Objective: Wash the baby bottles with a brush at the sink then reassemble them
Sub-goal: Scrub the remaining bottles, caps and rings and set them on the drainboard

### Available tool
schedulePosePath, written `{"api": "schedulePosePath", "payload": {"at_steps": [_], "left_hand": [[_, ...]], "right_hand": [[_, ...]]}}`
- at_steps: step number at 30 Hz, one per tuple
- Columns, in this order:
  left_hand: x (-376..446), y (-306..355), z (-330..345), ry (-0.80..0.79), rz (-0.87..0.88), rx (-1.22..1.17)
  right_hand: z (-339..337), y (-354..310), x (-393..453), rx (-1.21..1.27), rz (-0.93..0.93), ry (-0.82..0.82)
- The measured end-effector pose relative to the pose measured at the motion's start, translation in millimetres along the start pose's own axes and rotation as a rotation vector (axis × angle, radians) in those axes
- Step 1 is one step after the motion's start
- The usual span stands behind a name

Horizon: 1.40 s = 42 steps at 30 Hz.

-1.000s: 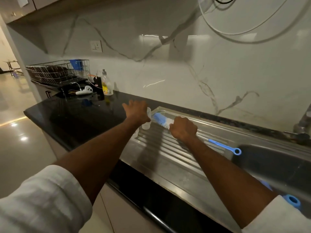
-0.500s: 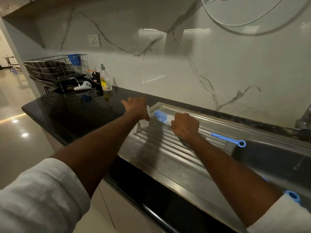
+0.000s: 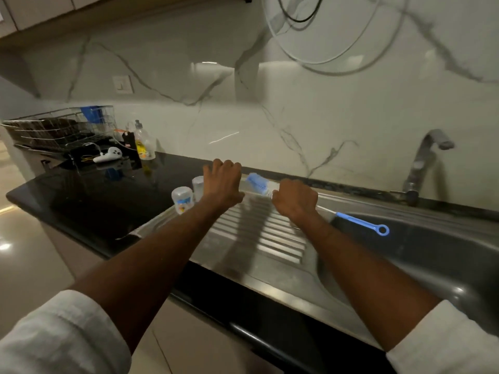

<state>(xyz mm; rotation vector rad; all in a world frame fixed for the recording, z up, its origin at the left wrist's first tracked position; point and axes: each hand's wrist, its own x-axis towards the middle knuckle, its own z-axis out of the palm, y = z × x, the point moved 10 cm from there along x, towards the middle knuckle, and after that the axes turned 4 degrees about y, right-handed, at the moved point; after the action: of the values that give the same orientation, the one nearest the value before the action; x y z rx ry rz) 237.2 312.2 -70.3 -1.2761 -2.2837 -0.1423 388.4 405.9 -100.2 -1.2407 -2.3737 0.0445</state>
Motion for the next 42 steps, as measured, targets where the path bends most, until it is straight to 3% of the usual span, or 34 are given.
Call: {"api": "schedulePosePath", "payload": {"at_steps": [11,17,19,23,28,34,38,42], "left_hand": [[-49,232,-13,0.029,0.249,-0.275],[-79,331,8,-0.063,0.414,-0.328],[-85,356,30,-0.174,0.452,-0.397],[-112,408,93,-0.585,0.675,-0.418],[-131,433,140,-0.816,0.849,-0.335],[-151,447,143,-0.946,1.018,-0.355],[-171,458,141,-0.954,1.148,-0.358],[-171,457,145,-0.953,1.12,-0.315]], "right_hand": [[-85,208,-78,-0.103,0.238,0.056],[-85,303,-114,-0.15,0.34,-0.006],[-70,321,-119,-0.189,0.335,-0.083],[-25,345,-120,-0.212,0.313,-0.261],[29,374,-122,-0.147,0.323,-0.37],[22,388,-112,-0.197,0.356,-0.341],[25,392,-118,-0.224,0.371,-0.399],[27,396,-121,-0.2,0.411,-0.417]]}}
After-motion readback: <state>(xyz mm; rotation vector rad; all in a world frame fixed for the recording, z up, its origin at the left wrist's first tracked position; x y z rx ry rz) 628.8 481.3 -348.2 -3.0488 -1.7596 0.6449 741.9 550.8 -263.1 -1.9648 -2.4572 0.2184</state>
